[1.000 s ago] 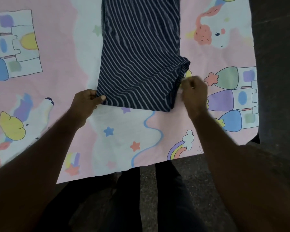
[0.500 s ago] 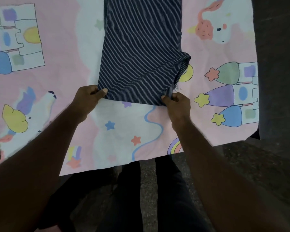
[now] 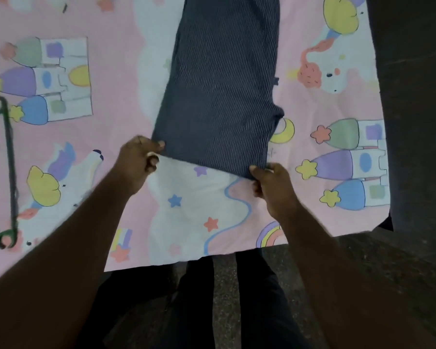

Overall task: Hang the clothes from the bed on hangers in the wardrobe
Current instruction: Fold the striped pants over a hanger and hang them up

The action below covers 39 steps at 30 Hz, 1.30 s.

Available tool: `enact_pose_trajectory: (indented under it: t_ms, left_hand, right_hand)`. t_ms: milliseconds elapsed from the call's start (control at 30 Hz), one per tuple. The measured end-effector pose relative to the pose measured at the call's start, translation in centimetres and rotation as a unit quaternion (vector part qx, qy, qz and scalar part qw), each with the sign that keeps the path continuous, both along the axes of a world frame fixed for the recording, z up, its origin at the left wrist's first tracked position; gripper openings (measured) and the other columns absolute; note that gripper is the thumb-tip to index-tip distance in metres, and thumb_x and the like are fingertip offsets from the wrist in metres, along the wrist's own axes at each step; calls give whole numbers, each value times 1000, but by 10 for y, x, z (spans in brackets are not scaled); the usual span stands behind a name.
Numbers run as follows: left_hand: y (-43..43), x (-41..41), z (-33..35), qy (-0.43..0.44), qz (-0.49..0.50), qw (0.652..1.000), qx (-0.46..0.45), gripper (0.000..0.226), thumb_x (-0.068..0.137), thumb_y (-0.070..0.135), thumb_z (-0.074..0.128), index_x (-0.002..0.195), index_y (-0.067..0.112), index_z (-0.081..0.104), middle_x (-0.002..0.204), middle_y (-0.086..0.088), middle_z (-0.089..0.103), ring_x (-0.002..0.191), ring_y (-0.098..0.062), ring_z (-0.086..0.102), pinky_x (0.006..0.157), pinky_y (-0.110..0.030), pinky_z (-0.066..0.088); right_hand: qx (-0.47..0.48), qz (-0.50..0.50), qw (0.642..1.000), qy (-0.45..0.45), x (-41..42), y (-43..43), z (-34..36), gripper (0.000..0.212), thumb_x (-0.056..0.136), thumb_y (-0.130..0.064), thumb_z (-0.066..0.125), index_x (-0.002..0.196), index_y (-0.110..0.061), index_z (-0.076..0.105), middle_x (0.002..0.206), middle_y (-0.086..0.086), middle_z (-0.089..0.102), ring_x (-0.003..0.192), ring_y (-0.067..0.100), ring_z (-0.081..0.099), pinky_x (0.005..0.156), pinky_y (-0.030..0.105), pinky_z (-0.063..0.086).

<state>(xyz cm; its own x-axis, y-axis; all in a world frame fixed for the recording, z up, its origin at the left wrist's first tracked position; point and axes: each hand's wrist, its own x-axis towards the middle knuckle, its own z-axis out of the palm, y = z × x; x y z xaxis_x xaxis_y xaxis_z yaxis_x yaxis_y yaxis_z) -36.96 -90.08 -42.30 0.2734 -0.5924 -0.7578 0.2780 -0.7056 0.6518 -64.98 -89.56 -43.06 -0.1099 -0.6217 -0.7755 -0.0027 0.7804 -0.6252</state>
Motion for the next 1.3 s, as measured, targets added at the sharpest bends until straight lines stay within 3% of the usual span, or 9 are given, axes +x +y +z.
enact_pose_trajectory:
  t_ms: [200, 400, 600, 700, 800, 900, 1000, 1167, 1300]
  left_hand:
    - [-4, 5, -2, -90, -174, 981, 22, 13, 88, 12, 69, 85, 2, 61, 66, -3, 45, 56, -13, 38, 51, -24, 33]
    - [-24, 0, 55, -88, -49, 993, -59, 18, 82, 13, 76, 72, 11, 62, 54, 7, 46, 47, -8, 34, 42, -18, 25]
    - [-103, 6, 219, -117, -50, 984, -127, 28, 85, 10, 72, 71, 12, 48, 59, -4, 51, 41, -12, 42, 37, -16, 29]
    - [-142, 8, 322, -133, -33, 969, -208, 20, 87, 3, 68, 86, 10, 49, 63, -8, 52, 38, -10, 46, 38, -18, 39]
    - [-155, 4, 408, -135, -74, 954, -259, 17, 87, -6, 62, 76, 5, 57, 70, -10, 53, 51, -15, 52, 46, -18, 49]
    - [-155, 0, 469, -188, -140, 938, -256, 15, 82, -13, 65, 85, 2, 63, 75, -10, 59, 58, -13, 62, 56, -17, 56]
    - [-155, -5, 501, -350, -250, 879, -203, 22, 77, -11, 72, 96, -1, 67, 81, -15, 63, 65, -20, 64, 60, -24, 59]
    - [-140, -29, 511, -606, -426, 664, -99, 30, 83, 18, 74, 98, -8, 68, 92, -18, 66, 96, -35, 64, 79, -37, 50]
    - [-107, -60, 505, -613, -428, 656, -103, 36, 83, 33, 73, 65, 10, 52, 71, -4, 50, 92, -33, 63, 72, -36, 49]
  right_hand:
    - [-6, 38, 999, 16, 1, -9, 3, 6, 95, -14, 61, 91, -9, 59, 74, 7, 62, 59, 21, 56, 51, 31, 46]
    - [-47, 21, 999, 16, 10, -16, 50, 10, 97, -12, 57, 105, -6, 55, 87, 13, 67, 52, 19, 61, 48, 30, 47]
    - [-222, -46, 973, -36, 17, -111, 225, 45, 96, -4, 55, 130, -27, 37, 81, 13, 63, 47, 18, 53, 43, 25, 40]
    - [-321, -30, 946, -37, 14, -146, 326, 33, 97, -4, 52, 127, -17, 50, 80, 11, 64, 45, 17, 54, 43, 23, 44]
    - [-338, 4, 940, -36, 10, -158, 393, 22, 100, -7, 50, 118, -4, 60, 84, 12, 64, 49, 14, 61, 49, 25, 51]
    - [-374, -12, 926, -59, 5, -161, 440, 13, 100, -7, 50, 102, -7, 63, 82, 7, 61, 54, 13, 63, 54, 24, 53]
    - [-392, 21, 915, -89, -2, -166, 467, 8, 95, -2, 58, 96, -9, 63, 82, 8, 63, 63, 18, 67, 63, 27, 56]
    - [-352, 105, 930, -29, -13, -177, 473, 10, 92, 1, 62, 94, -9, 62, 81, 9, 63, 56, 16, 67, 54, 25, 55]
    - [-346, 107, 932, 30, -34, -189, 469, 12, 95, -6, 60, 83, -11, 61, 78, 8, 62, 56, 18, 64, 50, 24, 54]
